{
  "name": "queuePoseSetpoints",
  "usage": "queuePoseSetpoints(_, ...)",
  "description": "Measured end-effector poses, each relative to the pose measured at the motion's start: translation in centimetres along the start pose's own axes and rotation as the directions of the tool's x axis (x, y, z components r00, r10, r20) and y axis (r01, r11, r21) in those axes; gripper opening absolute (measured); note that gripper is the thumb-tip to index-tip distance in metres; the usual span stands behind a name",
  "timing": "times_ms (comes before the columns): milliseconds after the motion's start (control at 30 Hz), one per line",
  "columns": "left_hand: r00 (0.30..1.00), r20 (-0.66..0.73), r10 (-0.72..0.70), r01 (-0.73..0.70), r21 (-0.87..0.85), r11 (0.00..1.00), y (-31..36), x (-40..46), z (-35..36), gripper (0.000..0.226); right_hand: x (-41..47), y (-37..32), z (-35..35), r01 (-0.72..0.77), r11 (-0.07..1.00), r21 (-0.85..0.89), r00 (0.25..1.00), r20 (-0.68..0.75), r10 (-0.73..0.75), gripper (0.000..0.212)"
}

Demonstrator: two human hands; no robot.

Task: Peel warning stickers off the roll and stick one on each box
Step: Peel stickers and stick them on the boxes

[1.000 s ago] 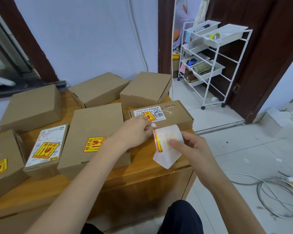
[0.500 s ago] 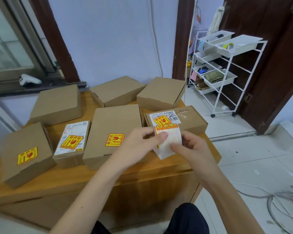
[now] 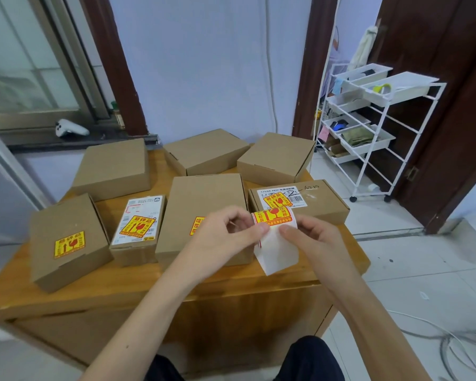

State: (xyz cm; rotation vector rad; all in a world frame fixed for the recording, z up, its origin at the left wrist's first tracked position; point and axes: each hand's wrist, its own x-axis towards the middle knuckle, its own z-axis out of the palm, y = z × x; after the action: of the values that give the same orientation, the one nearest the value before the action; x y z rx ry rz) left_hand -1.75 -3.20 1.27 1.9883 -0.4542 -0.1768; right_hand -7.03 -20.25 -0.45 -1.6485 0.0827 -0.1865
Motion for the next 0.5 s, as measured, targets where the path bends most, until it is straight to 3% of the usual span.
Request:
queuePoseSetpoints(67, 0.994, -0.089, 0.063, -0.056, 0.083, 0.995, 0.09, -0.04, -0.58, 0.023, -0.05, -0.06, 0.02, -0.012, 1.000, -0.008, 1.000, -0.005, 0.012, 0.019)
queuePoseSetpoints(233, 0.957, 0.005, 0.290, -0.282, 0.252, 0.926, 0.61, -0.27, -0.93, 0.026, -0.22, -0.50, 0.24, 0.000, 1.000, -0.010, 1.000, 0.001, 0.000, 0.017)
queuePoseSetpoints(500, 0.936, 0.039, 0.349, -0.335, 0.398, 0.854, 0.93, -0.72, -1.15, 0.023, -0.43, -0.66, 0.26, 0.016, 0.999, -0.041, 1.000, 0.018, -0.015, 0.013)
